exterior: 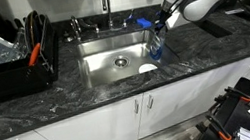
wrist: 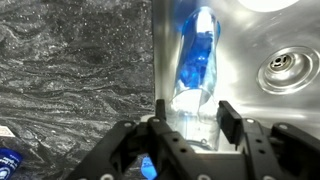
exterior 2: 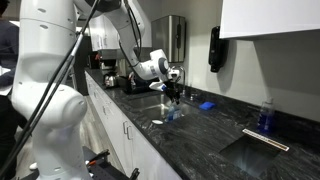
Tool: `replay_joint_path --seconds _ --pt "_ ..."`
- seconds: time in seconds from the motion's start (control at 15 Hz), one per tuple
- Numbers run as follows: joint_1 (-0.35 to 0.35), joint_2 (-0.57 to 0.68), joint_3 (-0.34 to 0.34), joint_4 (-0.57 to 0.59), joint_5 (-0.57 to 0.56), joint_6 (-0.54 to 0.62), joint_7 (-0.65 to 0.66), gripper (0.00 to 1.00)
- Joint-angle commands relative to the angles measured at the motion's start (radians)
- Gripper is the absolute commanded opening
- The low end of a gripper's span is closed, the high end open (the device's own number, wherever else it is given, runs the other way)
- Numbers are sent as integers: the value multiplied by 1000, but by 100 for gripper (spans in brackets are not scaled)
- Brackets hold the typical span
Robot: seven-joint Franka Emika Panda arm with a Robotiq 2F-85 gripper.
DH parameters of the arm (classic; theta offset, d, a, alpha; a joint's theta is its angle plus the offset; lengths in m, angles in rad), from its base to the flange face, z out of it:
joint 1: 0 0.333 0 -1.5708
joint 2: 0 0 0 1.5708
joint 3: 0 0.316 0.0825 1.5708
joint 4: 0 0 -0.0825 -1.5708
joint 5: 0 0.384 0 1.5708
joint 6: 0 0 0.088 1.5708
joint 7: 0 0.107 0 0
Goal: Move the bottle from the base top and put it in the sink
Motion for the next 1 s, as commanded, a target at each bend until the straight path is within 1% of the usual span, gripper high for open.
replay_joint_path --seconds 0.0,0.07,0.27,0.47,0.73,0.93 --pt "39 33 -81 -16 -122 135 32 29" --pt "27 42 -76 -22 -176 160 57 29" --pt "43 64 -107 -23 -283 203 119 29" --pt "50 73 -113 -20 -340 209 169 29" --pt "52 76 -106 -22 -361 201 214 29" --pt "44 81 -93 -27 -324 181 231 29"
